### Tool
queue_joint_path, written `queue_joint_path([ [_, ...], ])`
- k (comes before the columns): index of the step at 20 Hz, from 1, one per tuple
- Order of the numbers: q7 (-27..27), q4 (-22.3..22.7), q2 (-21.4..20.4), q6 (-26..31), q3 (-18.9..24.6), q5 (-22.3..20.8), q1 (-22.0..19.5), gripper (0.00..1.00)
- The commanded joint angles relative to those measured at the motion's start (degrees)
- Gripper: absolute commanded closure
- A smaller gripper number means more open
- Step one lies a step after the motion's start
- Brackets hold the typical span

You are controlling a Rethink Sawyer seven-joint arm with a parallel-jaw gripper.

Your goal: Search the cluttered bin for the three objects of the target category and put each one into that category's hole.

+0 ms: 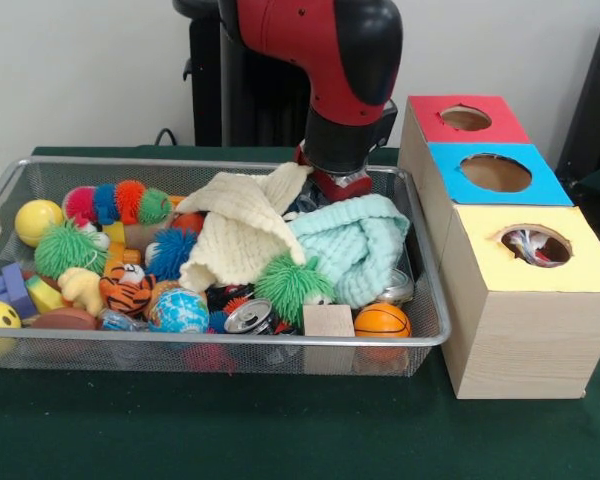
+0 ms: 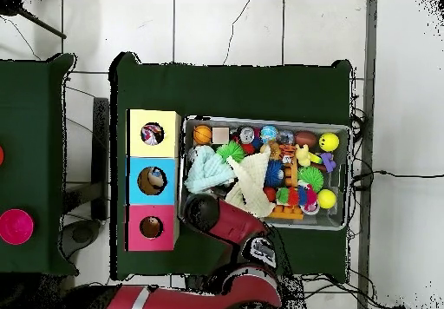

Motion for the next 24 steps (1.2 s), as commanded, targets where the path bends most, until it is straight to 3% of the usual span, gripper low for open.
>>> queue_joint_path([
  [1, 9.99, -4.32, 3.19, 5.53, -2.43, 3.39, 1.07, 0.00],
  [6, 8.17, -7.63, 1.35, 8.89, -2.33, 3.16, -1.10, 0.00],
  [12, 8.54, -10.82, -1.50, 15.92, -5.02, 2.66, -0.57, 0.00],
  [22, 6.98, -14.81, 2.64, 10.27, -3.59, 1.65, -3.02, 0.00],
  [24, 4.59, -17.16, 3.39, 11.85, -3.66, 0.26, -4.10, 0.00],
])
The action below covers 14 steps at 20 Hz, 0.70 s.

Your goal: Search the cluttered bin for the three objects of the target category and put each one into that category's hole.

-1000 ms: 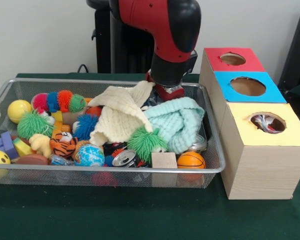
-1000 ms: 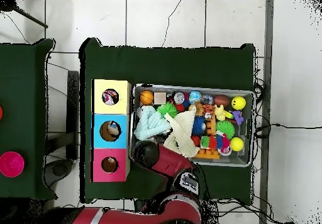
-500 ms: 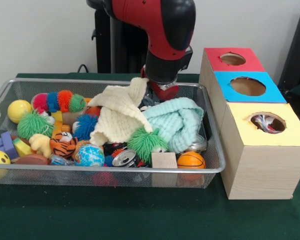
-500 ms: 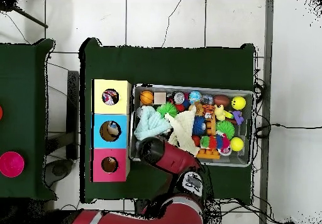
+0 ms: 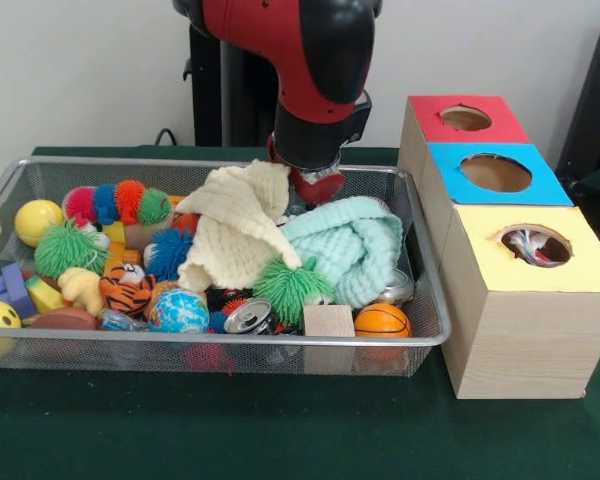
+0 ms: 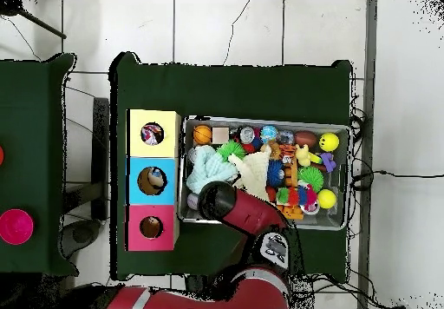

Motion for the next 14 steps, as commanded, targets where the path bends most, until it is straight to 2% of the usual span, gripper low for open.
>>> queue_joint_path([
  [1, 3.30, -12.38, 3.40, 1.10, 1.04, -0.57, -3.90, 0.00],
  [2, 2.77, -12.86, 3.42, 1.55, 1.48, -0.94, -4.48, 1.00],
  [8, 4.12, -13.07, 3.67, 1.10, 0.25, -1.11, -3.05, 1.00],
  [14, 6.24, -13.06, 3.66, 3.96, -0.53, -0.30, -1.78, 1.00],
])
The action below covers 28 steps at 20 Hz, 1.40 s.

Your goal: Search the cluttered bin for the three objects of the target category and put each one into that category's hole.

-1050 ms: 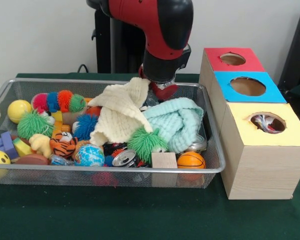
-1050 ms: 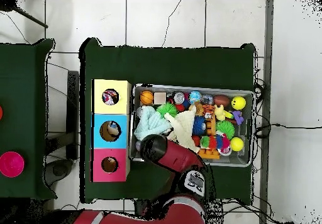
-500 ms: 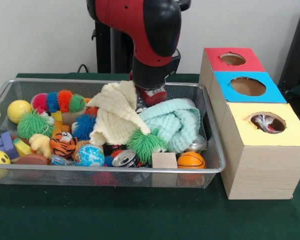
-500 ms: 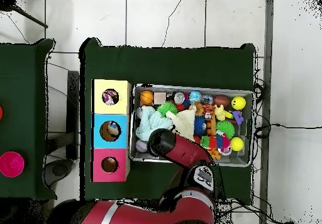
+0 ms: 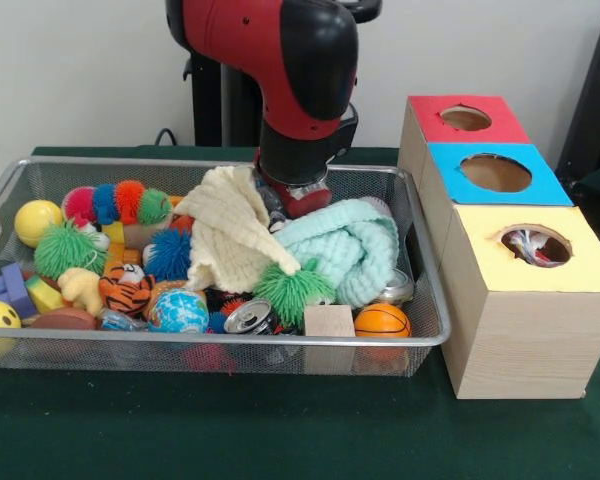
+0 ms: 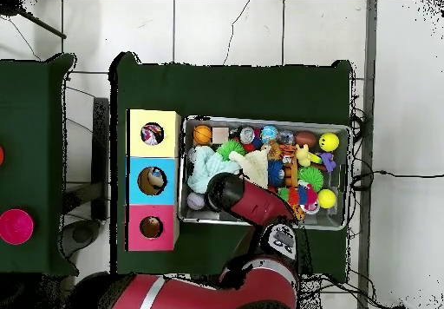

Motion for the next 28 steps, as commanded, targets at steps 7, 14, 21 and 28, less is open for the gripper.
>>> queue_joint_path([
  [7, 9.73, -9.95, -0.99, 8.69, -4.13, 0.57, 3.17, 1.00],
  [14, 12.54, -8.95, -8.30, 17.96, -7.27, 1.15, 7.50, 1.00],
  [21, 15.43, -11.56, -8.42, 23.16, -9.27, 2.27, 10.11, 1.00],
  [28, 14.39, -11.01, -7.29, 20.20, -9.08, 2.97, 10.58, 1.00],
])
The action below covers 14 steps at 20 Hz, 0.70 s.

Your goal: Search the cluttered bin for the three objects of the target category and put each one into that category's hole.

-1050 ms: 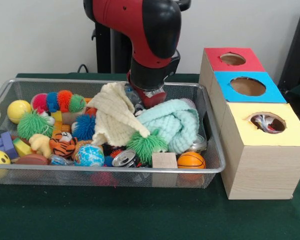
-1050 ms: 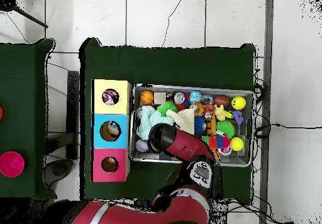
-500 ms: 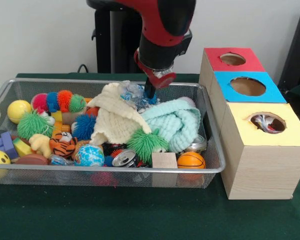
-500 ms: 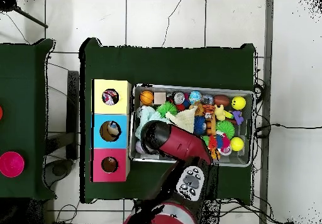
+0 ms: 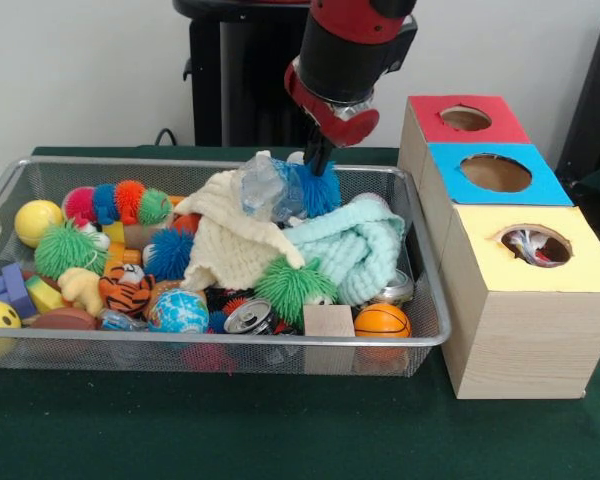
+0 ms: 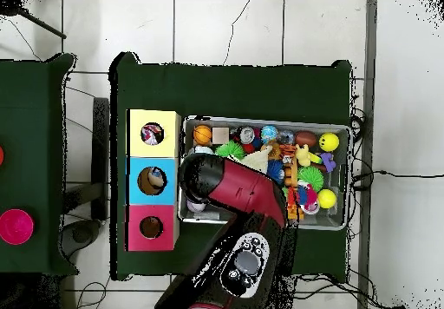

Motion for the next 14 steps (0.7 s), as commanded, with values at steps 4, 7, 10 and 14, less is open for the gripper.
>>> queue_joint_path([
  [4, 15.43, -3.12, 0.36, 2.96, 1.97, 3.79, -0.11, 1.00],
  [7, 18.49, -2.79, -0.85, 5.63, 0.39, 4.38, 2.72, 1.00],
  [10, 20.64, -3.29, -1.36, 8.43, -0.84, 5.24, 4.52, 1.00],
  [14, 21.85, -4.04, -1.29, 10.88, -1.98, 6.17, 5.35, 1.00],
])
